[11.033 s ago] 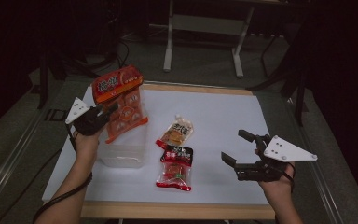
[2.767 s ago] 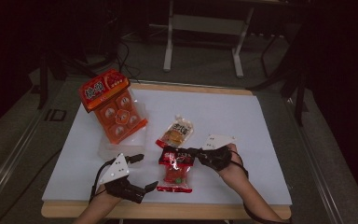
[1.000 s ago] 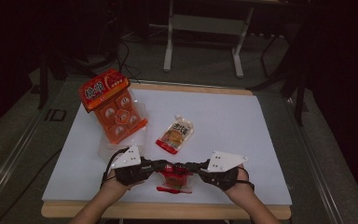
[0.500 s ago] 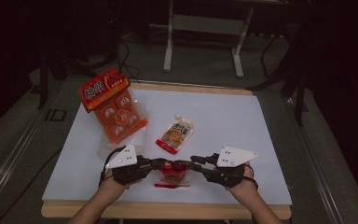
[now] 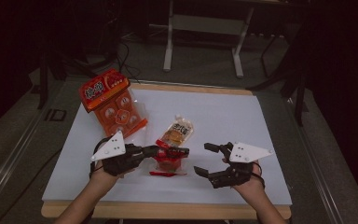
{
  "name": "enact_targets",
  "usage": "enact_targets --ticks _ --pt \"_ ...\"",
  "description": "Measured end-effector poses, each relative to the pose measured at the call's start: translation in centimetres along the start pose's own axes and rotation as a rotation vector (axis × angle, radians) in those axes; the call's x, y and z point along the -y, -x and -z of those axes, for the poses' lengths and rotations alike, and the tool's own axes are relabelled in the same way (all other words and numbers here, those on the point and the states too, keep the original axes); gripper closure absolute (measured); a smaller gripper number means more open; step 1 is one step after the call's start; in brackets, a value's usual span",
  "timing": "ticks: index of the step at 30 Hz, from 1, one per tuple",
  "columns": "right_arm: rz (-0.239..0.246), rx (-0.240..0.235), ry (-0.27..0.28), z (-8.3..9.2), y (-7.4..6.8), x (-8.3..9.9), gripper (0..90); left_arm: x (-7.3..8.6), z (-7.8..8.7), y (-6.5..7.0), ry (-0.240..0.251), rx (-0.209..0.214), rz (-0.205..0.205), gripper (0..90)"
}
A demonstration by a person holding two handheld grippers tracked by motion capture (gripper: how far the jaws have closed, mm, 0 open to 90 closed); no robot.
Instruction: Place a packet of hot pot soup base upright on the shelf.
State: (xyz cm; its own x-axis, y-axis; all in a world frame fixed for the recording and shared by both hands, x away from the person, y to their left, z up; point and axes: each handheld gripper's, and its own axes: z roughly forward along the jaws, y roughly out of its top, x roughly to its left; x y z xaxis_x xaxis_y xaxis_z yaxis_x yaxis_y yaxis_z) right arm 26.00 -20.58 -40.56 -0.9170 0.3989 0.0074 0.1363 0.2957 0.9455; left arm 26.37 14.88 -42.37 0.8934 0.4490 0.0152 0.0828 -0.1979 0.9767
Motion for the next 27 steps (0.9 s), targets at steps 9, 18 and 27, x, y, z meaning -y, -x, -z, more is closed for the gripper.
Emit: enact_targets --ticks 9,18,27 --pt "-0.040 0.006 0.037 0.7 1.1 0.6 13.6 -2.2 2.1 -1.3 0.024 -0.051 -0.026 88.1" --pt "-0.038 0.002 0.057 0.8 1.5 0.8 13.7 -3.1 4.1 -2.6 0.047 -0.102 -0.042 88.1" --pt "-0.055 0.007 0.062 1.1 1.9 1.1 13.9 -2.6 5.8 -4.0 0.054 -0.141 -0.043 88.0"
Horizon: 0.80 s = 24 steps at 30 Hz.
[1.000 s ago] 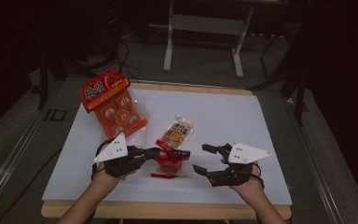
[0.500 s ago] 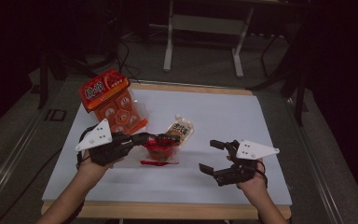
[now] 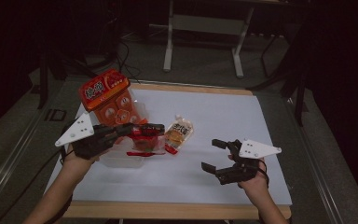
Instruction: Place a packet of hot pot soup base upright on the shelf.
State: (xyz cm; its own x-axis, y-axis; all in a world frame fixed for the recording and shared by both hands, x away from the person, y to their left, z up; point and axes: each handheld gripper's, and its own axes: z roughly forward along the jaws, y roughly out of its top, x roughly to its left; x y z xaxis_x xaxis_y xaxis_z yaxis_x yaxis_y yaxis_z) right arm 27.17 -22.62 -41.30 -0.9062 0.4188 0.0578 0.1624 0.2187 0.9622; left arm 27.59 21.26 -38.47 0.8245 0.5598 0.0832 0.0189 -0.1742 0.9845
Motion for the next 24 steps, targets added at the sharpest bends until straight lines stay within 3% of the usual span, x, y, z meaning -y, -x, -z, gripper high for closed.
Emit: enact_targets --ticks 3,11,13,24 --pt "0.000 -0.004 -0.001 0.0 0.0 0.1 14.0 0.3 0.4 -0.8 0.002 0.003 0.002 88.0" --pt "-0.003 -0.010 -0.005 0.0 0.1 0.3 14.1 1.5 1.3 -2.5 -0.018 -0.044 0.017 87.9" --pt "-0.009 -0.013 -0.007 -0.1 0.2 0.4 14.1 2.1 1.6 -3.0 -0.002 -0.042 0.045 87.9" --pt "-0.026 -0.025 -0.019 -0.5 0.4 0.7 14.4 3.4 2.4 -3.7 -0.036 -0.083 0.029 87.9"
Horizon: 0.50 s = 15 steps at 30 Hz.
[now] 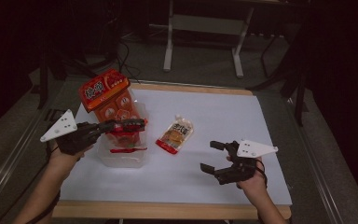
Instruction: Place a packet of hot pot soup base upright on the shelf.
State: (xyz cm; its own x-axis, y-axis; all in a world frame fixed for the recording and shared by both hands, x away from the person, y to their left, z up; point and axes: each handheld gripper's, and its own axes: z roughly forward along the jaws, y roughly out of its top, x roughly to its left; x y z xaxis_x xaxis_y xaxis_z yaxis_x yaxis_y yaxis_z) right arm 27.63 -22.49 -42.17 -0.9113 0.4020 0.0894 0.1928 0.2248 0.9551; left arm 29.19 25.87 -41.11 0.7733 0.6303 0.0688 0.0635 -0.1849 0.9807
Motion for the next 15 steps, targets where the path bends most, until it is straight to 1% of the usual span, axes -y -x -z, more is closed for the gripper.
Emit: enact_targets --ticks 1,4,5,8,9,12,13,15 --pt "-0.001 -0.002 0.000 -0.1 0.0 0.0 14.5 0.1 0.1 -0.3 0.009 -0.003 0.006 87.9" --pt "-0.002 -0.006 0.001 -0.1 -0.1 0.0 14.5 0.3 0.2 -0.5 0.017 0.005 0.013 87.8" --pt "-0.002 -0.005 0.001 -0.1 0.0 0.0 14.5 0.5 0.2 -0.6 0.010 0.001 0.004 87.8" --pt "-0.007 -0.007 0.004 0.0 0.0 0.0 14.6 0.8 0.2 -0.9 -0.001 -0.010 0.000 87.8" --pt "-0.011 -0.007 0.004 0.0 0.1 0.1 14.6 1.1 0.1 -1.2 -0.003 -0.016 0.007 87.8" --pt "-0.015 -0.011 0.005 0.0 0.2 0.1 14.6 1.4 0.1 -1.5 -0.009 -0.022 0.012 87.8" --pt "-0.017 -0.010 0.003 0.0 0.1 0.2 14.6 1.7 0.0 -1.7 -0.008 -0.028 0.019 87.8" --pt "-0.016 -0.010 0.002 0.0 0.2 0.2 14.6 1.8 0.0 -1.8 -0.003 -0.035 0.016 87.8"
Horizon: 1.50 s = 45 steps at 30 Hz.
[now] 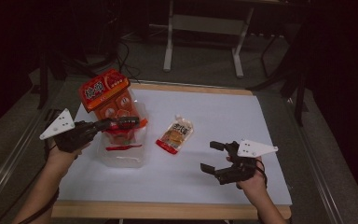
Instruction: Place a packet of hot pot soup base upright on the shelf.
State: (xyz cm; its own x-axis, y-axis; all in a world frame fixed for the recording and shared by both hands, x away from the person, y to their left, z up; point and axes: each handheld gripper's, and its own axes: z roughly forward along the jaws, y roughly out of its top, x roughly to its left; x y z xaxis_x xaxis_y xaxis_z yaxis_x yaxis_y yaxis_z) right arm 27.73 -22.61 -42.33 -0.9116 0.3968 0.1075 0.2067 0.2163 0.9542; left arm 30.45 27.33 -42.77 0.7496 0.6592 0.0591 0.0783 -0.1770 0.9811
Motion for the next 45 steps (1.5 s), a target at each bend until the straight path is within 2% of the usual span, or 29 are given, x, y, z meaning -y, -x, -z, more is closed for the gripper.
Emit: enact_targets --ticks 5,6,8,11,16,28,38,43,45 --pt "-0.005 -0.001 0.000 0.0 0.1 0.1 14.8 0.5 -0.3 -0.2 -0.010 0.001 0.004 87.7" --pt "-0.007 0.000 -0.001 0.0 0.1 0.1 14.8 0.7 -0.5 -0.1 -0.024 0.001 -0.012 87.7" --pt "-0.014 -0.004 0.000 0.0 0.2 0.2 14.8 1.0 -0.6 -0.2 -0.035 0.009 -0.011 87.7" --pt "-0.015 -0.005 -0.001 0.0 0.2 0.2 14.8 1.3 -0.7 -0.1 -0.032 0.012 -0.010 87.6" --pt "-0.018 -0.012 0.000 0.0 0.2 0.2 14.8 2.3 -0.9 -0.1 -0.044 0.036 0.008 87.5" --pt "-0.022 -0.014 -0.002 -0.1 0.2 0.2 14.8 4.5 -1.3 0.0 -0.083 0.053 0.039 87.3" --pt "-0.024 -0.015 -0.004 -0.1 0.2 0.3 14.8 5.3 -1.0 -0.2 -0.064 0.065 0.078 86.8" --pt "-0.024 -0.015 -0.004 -0.2 0.2 0.3 14.8 5.2 -1.0 -0.3 -0.072 0.061 0.085 83.0" --pt "-0.028 -0.017 -0.002 -0.1 0.2 0.3 14.8 5.0 -1.0 -0.2 -0.079 0.056 0.076 80.9"
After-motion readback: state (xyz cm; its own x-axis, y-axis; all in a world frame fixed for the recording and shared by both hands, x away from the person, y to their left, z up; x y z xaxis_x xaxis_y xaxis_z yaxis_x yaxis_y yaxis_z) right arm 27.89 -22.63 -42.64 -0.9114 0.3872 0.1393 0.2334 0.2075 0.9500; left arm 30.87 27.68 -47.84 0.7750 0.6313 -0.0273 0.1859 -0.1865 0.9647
